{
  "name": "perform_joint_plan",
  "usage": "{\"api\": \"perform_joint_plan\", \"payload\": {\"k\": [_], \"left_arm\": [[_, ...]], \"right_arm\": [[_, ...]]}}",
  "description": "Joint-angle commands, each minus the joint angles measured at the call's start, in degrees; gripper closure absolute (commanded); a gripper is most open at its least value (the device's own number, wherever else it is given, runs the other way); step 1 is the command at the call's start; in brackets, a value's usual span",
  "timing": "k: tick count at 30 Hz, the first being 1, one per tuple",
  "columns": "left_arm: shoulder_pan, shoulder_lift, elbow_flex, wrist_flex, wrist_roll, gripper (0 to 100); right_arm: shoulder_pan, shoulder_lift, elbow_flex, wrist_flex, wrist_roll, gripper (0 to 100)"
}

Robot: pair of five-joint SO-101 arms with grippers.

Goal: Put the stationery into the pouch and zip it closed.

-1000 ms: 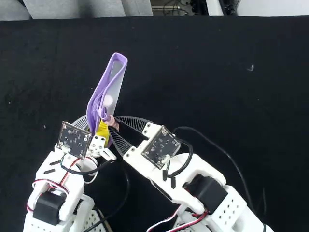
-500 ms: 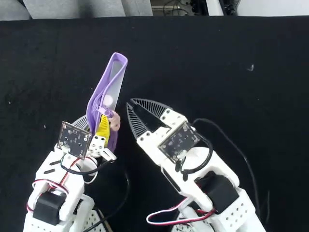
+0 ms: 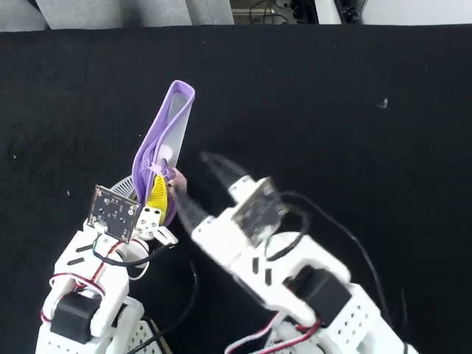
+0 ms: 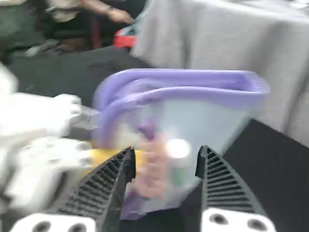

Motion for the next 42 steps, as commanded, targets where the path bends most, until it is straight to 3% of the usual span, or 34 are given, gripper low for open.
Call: {"api": "perform_joint_plan", "payload": {"k": [1,6,13,20,34,39,42], "left_arm": [[-0.6,0.0,0.0,0.4,-0.4,97],[-0.6,0.0,0.0,0.4,-0.4,97],[-0.6,0.0,0.0,0.4,-0.4,97],[-0.6,0.0,0.0,0.4,-0.4,97],[-0.6,0.0,0.0,0.4,-0.4,97],[-0.6,0.0,0.0,0.4,-0.4,97],[-0.6,0.0,0.0,0.4,-0.4,97]], "right_arm": [[-6.1,-0.7,2.3,-5.0,1.6,79.1],[-6.0,-0.7,3.7,-7.7,1.6,81.7],[-0.4,1.8,3.3,-10.8,1.2,84.0],[-0.4,9.9,-1.5,-9.5,-0.9,84.3],[-0.2,5.6,-1.5,-6.1,-0.7,84.5],[-0.1,7.6,-2.0,-6.5,-0.7,97.9],[0.1,8.0,-2.4,-6.5,-0.7,98.6]]}}
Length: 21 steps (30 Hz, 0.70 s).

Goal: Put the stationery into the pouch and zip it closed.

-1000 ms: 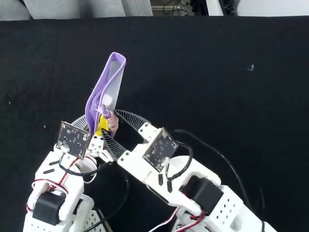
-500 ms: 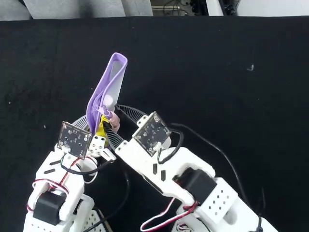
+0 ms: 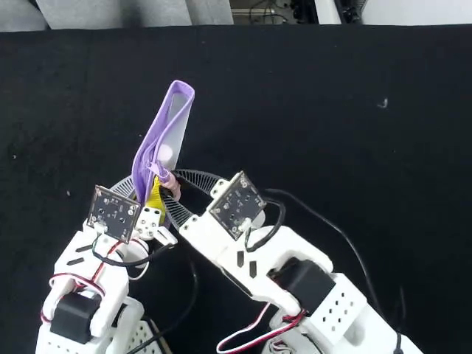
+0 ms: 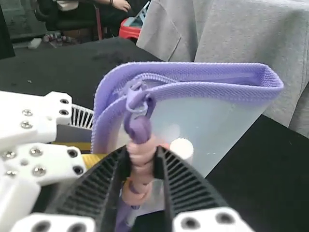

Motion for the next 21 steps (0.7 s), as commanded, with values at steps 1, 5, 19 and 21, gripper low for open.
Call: {"api": "perform_joint_plan", "payload": {"k": [1,5,19,21], "left_arm": [[-0.5,0.0,0.0,0.4,-0.4,97],[-0.5,0.0,0.0,0.4,-0.4,97],[-0.5,0.0,0.0,0.7,-0.4,97],[-0.5,0.0,0.0,0.7,-0.4,97]], "right_arm": [[1.5,1.0,-3.8,0.0,-0.2,98.9],[6.9,1.0,-6.4,0.4,-0.2,98.8],[11.8,1.1,-11.6,-0.2,9.3,98.8],[11.9,1.2,-11.9,-0.5,11.2,98.8]]}}
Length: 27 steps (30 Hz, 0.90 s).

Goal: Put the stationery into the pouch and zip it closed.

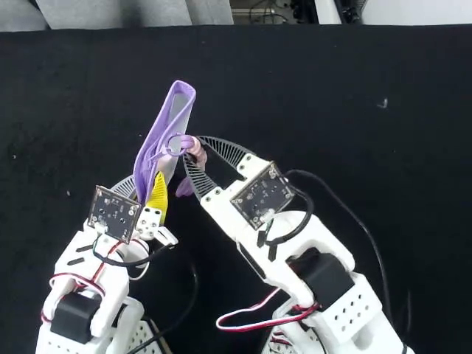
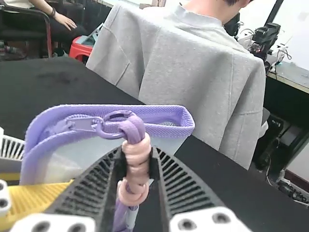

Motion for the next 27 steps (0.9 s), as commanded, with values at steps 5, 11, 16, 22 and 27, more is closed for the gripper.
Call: {"api": "perform_joint_plan", "payload": {"k": [5,11,16,22,27], "left_arm": [[-0.6,0.0,0.0,0.7,-0.3,97],[-0.6,0.0,0.0,0.8,-0.3,97],[-0.6,0.0,0.0,0.8,-0.3,97],[-0.6,0.0,0.0,0.8,-0.3,97],[-0.6,0.0,0.0,0.8,-0.4,97]], "right_arm": [[1.6,6.5,-9.0,-0.5,3.7,98.8],[3.0,18.5,-16.6,-0.6,3.7,98.8],[7.8,23.6,-19.6,-3.9,4.0,98.8],[10.9,27.0,-21.2,-5.9,4.0,98.8],[11.0,29.5,-24.2,-5.6,6.2,98.8]]}}
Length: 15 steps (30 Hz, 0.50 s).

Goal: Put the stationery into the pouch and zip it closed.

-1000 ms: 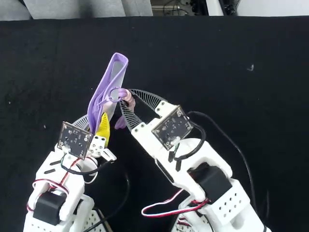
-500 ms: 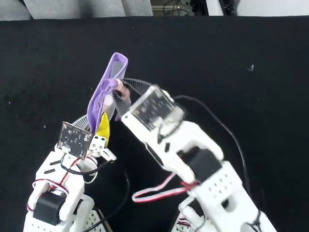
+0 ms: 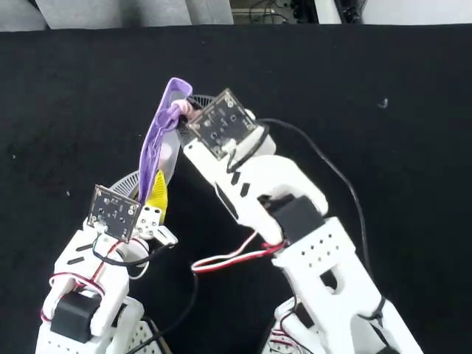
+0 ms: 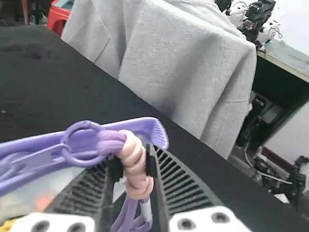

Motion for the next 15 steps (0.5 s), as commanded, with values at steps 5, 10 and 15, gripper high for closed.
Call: {"api": "perform_joint_plan", "payload": {"k": [5,10,15], "left_arm": [[-0.6,0.0,0.0,1.0,-0.4,97],[-0.6,0.0,0.0,1.0,-0.4,97],[-0.6,0.0,0.1,1.0,-0.4,97]], "right_arm": [[6.6,3.8,-9.5,-2.1,3.4,98.8],[9.9,7.8,-13.6,-2.1,3.4,98.8],[11.9,12.4,-17.6,-2.1,3.4,98.8]]}}
